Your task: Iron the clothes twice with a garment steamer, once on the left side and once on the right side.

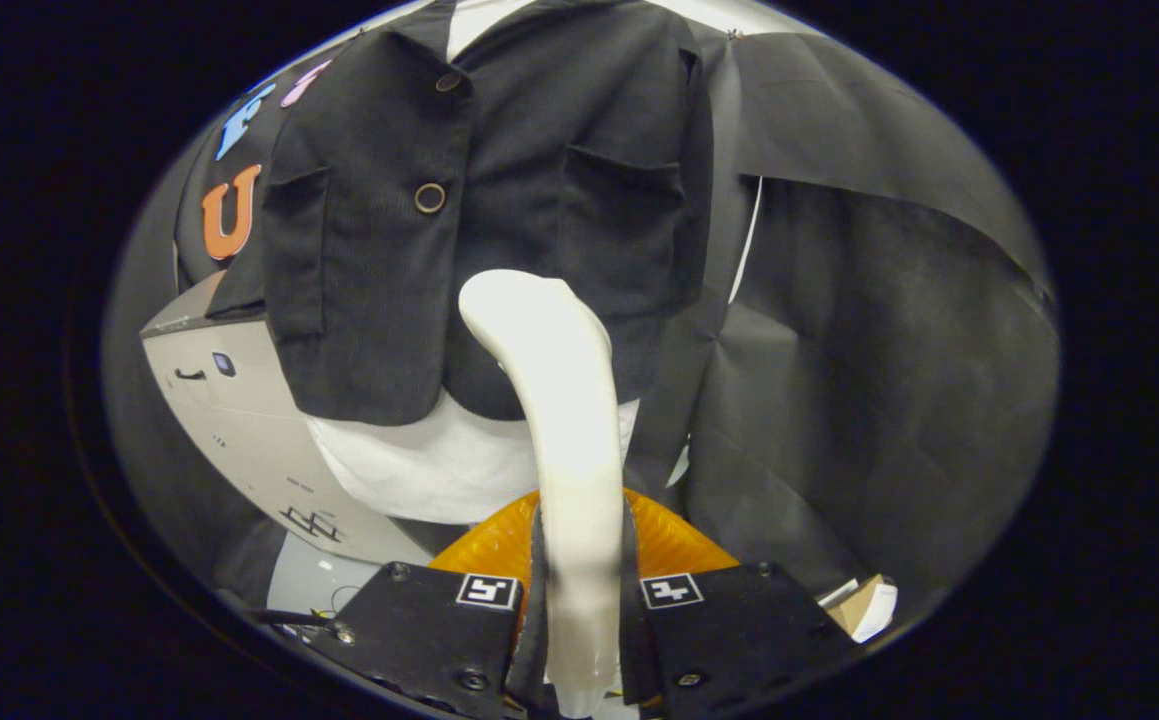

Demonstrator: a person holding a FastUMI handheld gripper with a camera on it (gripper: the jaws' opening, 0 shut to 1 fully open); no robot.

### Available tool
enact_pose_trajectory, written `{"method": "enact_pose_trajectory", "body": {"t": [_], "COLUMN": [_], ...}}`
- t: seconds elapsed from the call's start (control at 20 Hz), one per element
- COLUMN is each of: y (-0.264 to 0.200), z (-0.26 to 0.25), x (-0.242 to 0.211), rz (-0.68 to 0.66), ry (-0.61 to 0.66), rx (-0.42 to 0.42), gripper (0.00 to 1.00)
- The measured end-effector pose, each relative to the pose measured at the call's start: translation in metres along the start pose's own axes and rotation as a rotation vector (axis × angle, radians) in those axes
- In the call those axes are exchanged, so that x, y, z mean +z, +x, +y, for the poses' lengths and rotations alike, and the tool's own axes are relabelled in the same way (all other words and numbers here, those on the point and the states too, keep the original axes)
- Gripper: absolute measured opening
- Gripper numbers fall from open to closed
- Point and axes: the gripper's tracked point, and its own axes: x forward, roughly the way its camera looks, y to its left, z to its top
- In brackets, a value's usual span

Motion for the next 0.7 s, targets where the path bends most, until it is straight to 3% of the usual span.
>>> {"method": "enact_pose_trajectory", "body": {"t": [0.4,0.7], "y": [0.014,-0.017], "z": [0.006,0.001], "x": [-0.03,-0.022], "rz": [0.079,0.036], "ry": [-0.008,0.044], "rx": [-0.018,-0.049], "gripper": [0.32,0.32]}}
